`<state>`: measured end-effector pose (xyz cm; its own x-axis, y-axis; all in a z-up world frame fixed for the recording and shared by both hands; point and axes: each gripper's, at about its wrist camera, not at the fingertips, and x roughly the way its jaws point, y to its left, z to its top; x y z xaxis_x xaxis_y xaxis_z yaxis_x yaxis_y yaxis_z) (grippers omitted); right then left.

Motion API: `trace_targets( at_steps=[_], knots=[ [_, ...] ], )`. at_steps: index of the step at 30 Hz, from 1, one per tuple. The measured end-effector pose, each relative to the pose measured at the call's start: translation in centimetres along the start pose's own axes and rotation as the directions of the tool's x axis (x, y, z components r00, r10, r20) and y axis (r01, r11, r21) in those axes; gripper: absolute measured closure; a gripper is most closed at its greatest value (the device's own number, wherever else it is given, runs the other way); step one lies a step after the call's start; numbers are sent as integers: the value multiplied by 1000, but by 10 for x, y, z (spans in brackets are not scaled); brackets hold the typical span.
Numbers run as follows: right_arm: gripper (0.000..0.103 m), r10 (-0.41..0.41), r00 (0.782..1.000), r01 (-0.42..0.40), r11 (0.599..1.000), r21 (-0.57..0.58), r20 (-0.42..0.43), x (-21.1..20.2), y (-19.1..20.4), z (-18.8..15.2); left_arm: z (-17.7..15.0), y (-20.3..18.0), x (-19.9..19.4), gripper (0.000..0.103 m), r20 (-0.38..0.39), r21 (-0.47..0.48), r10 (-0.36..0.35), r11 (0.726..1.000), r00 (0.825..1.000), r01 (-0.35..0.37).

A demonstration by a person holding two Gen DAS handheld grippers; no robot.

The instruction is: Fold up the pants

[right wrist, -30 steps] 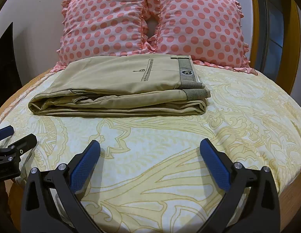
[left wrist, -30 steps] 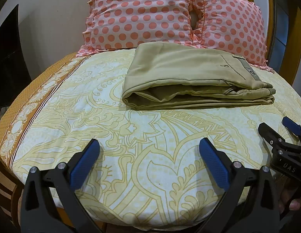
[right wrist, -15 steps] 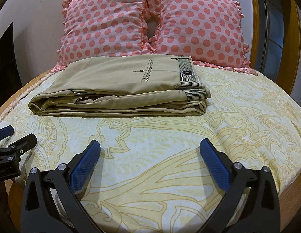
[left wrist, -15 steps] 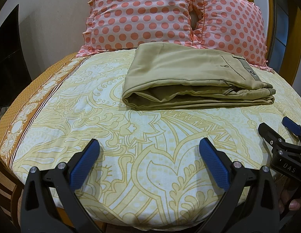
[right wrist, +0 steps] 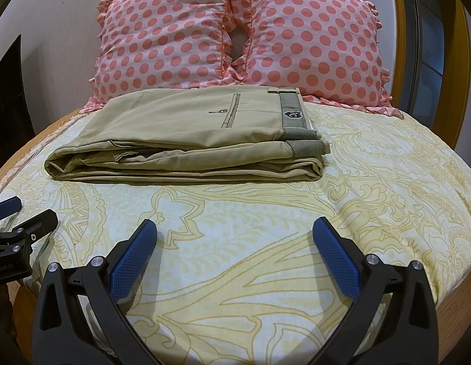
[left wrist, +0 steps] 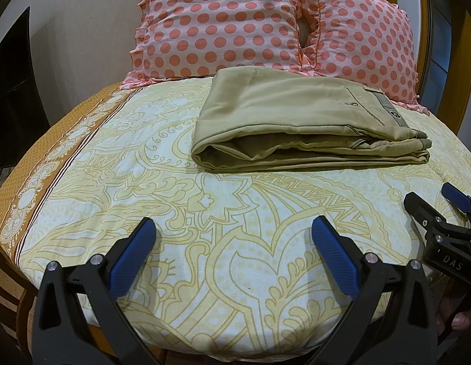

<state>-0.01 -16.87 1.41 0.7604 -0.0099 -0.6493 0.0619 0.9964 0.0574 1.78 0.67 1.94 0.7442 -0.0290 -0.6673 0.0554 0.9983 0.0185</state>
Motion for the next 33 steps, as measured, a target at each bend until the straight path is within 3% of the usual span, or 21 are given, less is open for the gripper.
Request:
trace_targets(
  at_steps=[33],
  knots=[
    [1, 0, 1000, 0, 1000, 1, 2, 1, 1, 0, 2, 1, 0, 2, 12, -4, 1, 1000, 1000, -1]
  ],
)
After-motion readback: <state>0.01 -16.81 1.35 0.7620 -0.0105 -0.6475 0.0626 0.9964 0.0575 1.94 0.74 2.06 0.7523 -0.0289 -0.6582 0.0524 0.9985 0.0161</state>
